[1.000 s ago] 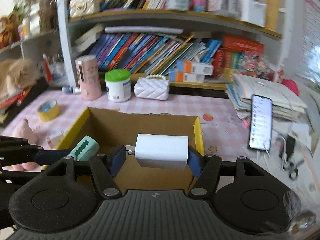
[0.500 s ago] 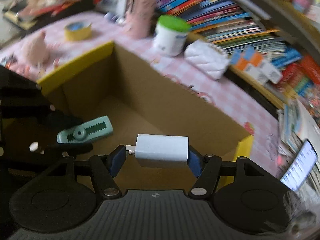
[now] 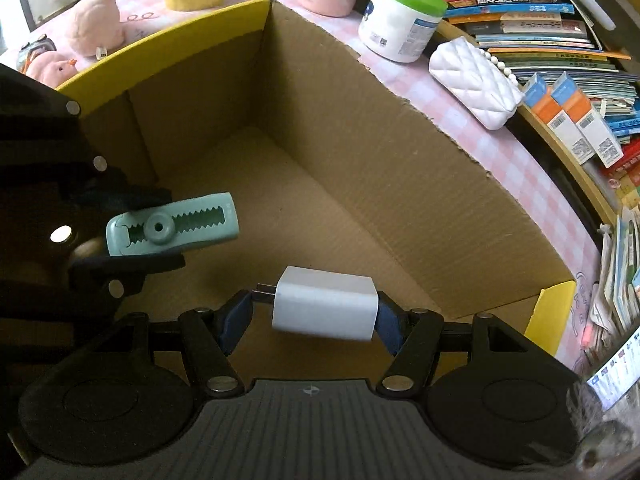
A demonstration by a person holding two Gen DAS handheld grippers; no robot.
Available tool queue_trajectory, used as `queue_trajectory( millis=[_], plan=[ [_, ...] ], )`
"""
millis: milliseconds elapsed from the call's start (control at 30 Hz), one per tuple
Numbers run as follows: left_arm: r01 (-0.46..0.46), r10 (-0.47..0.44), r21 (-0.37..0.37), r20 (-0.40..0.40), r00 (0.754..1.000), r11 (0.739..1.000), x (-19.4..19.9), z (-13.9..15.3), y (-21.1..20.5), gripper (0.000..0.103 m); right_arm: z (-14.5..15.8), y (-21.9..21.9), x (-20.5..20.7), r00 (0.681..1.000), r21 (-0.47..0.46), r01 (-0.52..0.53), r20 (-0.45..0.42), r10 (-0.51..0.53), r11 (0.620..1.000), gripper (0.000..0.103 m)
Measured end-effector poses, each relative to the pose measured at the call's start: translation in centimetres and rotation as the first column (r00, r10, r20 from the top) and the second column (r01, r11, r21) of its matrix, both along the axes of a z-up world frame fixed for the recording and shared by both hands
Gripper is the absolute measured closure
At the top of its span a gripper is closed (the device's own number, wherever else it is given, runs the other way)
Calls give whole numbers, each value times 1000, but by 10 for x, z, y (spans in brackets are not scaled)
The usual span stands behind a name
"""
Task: Organize objects
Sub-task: 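Lower both grippers into the yellow box and open them to drop the items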
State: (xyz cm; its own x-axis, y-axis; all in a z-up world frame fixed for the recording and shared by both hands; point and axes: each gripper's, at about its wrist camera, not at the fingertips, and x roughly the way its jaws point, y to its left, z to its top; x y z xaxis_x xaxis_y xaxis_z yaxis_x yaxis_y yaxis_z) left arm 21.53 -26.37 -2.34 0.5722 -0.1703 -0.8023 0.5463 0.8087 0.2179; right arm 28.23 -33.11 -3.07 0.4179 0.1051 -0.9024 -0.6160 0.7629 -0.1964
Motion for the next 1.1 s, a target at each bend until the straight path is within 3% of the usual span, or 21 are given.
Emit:
queue_trajectory(
  millis=[233, 400, 633, 867, 1100],
  plan=[
    [-16, 16, -15, 24, 1000, 1000, 0, 2, 2, 76, 1, -1, 0, 1000, 6, 11, 3, -11, 1000, 40],
    [-12, 15, -54, 47, 999, 998, -12, 8, 9, 50, 8, -5, -2, 998, 27, 45, 40, -47, 999, 34],
    [-10, 28, -125, 145, 989, 992, -35, 35, 24, 38, 44, -19, -24, 975, 117, 152, 148, -168, 982, 29],
    [-57, 103, -226, 196, 975, 973, -64, 57, 52, 31, 86, -28, -75, 866, 285, 327, 291, -406, 901, 30],
    [-75, 149, -280, 252, 956, 957, -93, 68, 84, 22, 105, -31, -139, 675, 457, 493, 337, -657, 740, 29]
  ],
)
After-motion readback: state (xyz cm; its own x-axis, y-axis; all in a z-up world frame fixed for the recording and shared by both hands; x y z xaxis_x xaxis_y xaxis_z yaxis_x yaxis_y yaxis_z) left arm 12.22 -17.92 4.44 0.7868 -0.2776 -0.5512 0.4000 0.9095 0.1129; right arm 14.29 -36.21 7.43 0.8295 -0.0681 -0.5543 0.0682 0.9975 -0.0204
